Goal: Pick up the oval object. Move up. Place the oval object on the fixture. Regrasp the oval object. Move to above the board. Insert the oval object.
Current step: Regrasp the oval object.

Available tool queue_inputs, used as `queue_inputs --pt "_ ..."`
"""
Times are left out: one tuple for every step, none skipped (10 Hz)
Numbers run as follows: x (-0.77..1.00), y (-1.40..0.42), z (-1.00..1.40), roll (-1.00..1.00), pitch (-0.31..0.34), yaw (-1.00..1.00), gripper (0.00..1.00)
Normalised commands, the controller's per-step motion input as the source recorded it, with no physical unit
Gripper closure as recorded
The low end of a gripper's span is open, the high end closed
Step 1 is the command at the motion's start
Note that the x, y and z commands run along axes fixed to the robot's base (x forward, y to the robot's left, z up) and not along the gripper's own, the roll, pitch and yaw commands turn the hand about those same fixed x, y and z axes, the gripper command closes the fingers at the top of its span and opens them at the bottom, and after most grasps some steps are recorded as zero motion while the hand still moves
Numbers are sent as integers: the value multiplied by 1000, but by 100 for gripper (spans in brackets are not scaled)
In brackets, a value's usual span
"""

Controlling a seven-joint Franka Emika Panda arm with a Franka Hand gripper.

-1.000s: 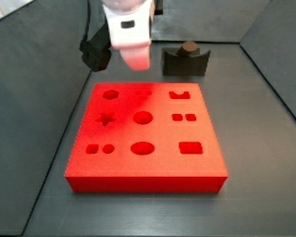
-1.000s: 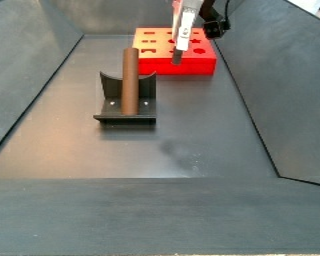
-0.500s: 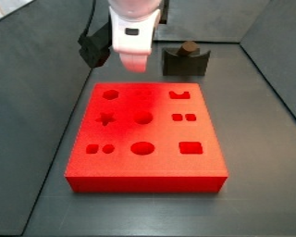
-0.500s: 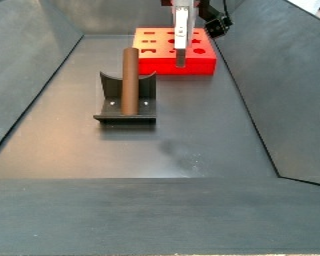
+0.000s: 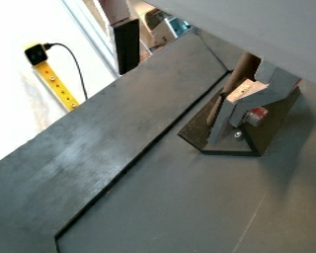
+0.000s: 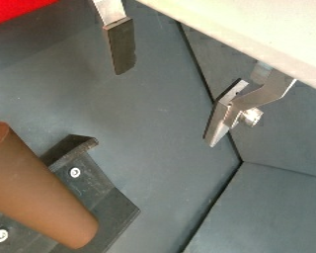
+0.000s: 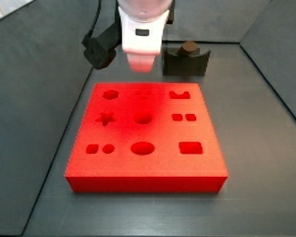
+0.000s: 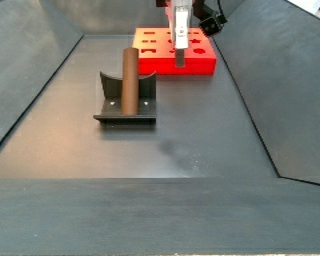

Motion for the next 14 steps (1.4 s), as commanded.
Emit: queue_inputs --pt "47 -44 -20 84 -81 233 0" --pt "1000 -23 -10 136 -52 148 0" --pt "1000 -21 -16 139 -46 101 0" --pt "1000 -20 -32 149 -33 70 0" --pt "1000 -22 -35 151 -27 50 0" --pt "1000 -25 -39 144 -17 27 0" --pt "1000 -27 -43 137 -4 11 0" --pt "1000 -27 -44 133 22 2 0" --pt "1000 -28 -47 129 46 -4 0" --pt "1000 -28 -45 125 78 -5 0" --pt "1000 -27 -47 125 98 -1 0" --pt "1000 -27 -45 126 112 10 0" --pt "952 -28 -45 126 125 22 0" --pt "864 -27 -41 128 134 42 0"
